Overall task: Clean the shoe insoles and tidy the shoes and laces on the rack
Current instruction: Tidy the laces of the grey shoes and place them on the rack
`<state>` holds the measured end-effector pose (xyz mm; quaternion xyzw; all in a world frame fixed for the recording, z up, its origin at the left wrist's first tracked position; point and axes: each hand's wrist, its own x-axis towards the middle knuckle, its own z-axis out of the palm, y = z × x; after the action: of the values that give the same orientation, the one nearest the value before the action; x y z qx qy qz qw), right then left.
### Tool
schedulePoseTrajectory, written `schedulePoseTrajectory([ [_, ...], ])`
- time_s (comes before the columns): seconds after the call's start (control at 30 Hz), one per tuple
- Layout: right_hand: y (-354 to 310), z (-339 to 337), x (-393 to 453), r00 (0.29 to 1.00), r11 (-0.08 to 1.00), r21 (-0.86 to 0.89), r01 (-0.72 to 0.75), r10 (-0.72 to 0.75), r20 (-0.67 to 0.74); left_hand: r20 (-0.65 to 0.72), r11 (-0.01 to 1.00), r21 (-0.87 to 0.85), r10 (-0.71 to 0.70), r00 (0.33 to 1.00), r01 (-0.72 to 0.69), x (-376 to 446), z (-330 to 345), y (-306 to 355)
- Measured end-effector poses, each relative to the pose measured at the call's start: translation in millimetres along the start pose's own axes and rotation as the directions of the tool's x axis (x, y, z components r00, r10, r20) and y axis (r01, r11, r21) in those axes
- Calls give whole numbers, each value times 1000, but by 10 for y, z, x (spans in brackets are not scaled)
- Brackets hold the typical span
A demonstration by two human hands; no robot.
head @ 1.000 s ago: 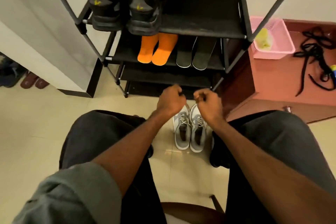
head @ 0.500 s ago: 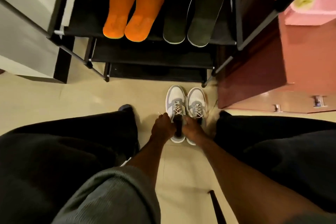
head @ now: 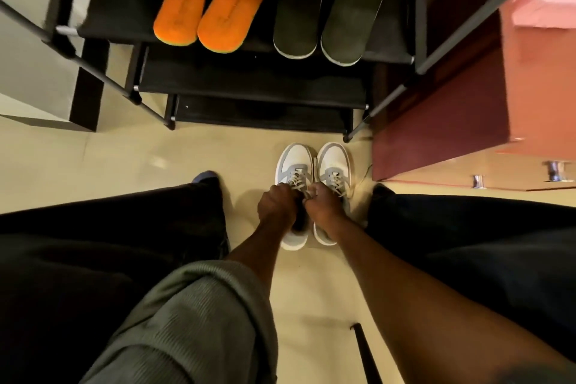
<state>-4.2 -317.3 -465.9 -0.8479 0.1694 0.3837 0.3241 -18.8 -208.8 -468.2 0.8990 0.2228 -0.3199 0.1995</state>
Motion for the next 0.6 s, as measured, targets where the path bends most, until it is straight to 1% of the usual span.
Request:
schedulePoseTrajectory([
  [0.1,-204,-265,-398,995,993,-78,93,-94,-21,-31,998,37,58,998,-57,-325,-349,0],
  [0.23,-388,-576,-942,969,962,-166,217,-233,-80,-102,988,68,147,984,-140,-837,-839,4],
  [0.3,-485,-728,-1255,950,940,-199,276,-298,-90,-147,974,132,202,968,-183,-1168,-1076,41],
  [0.4,-583,-959,-1695,911,906,-248,343,-385,-146,-225,944,227,289,931,-239,-1647,-1365,91],
  [0.5,-597,-1161,-2100,814,826,-318,466,-541,-211,-299,914,282,373,878,-292,-2147,-1602,90],
  [0.57,-574,-1265,-2350,711,755,-349,555,-648,-273,-380,894,326,422,823,-307,-2431,-1727,58],
  [0.6,-562,-1299,-2454,648,714,-365,597,-698,-304,-421,886,344,442,792,-311,-2563,-1779,44],
])
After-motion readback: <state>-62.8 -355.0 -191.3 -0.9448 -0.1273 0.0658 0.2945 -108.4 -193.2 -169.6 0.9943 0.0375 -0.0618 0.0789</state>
